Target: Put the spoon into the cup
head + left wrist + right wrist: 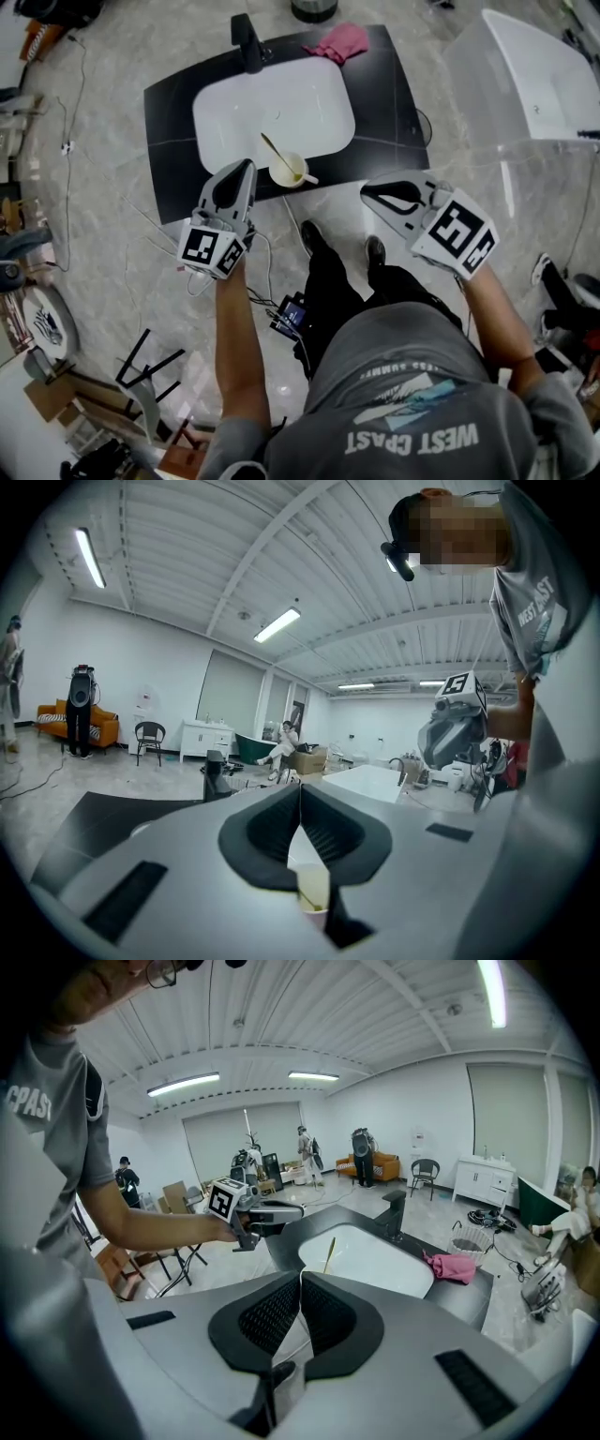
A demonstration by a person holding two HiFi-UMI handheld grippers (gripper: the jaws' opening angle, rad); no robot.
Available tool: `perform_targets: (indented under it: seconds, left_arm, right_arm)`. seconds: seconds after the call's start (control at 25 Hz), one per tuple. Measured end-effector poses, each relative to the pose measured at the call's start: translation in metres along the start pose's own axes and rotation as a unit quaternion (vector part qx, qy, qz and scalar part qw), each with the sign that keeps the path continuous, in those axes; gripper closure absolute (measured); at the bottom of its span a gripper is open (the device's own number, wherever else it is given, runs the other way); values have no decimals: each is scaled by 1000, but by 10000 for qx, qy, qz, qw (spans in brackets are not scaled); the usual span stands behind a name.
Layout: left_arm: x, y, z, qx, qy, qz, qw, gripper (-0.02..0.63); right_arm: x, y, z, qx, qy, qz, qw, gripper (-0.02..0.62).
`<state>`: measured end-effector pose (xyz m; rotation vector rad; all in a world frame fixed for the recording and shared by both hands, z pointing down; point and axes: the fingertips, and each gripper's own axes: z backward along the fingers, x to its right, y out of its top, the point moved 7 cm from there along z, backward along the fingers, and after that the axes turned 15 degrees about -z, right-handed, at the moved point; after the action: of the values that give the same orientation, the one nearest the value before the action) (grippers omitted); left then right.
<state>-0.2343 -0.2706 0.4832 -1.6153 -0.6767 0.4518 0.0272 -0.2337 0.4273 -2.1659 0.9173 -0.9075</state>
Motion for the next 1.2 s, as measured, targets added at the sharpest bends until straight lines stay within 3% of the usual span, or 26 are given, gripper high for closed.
perform_targets:
  seconds: [0.76, 1.0, 1.2]
  left_arm:
    - [39, 109, 62, -101, 434, -929, 9947, 604]
    - [62, 134, 80, -63, 555, -1182, 9914, 604]
    - [84, 144, 92, -105, 593, -1413, 9881, 604]
  right_arm:
    - [-8, 29, 54, 470, 257, 570, 9969, 563]
    - [-22, 41, 79, 614, 260, 1230, 9902, 565]
    - [-28, 42, 98, 791, 301, 1306, 9878, 565]
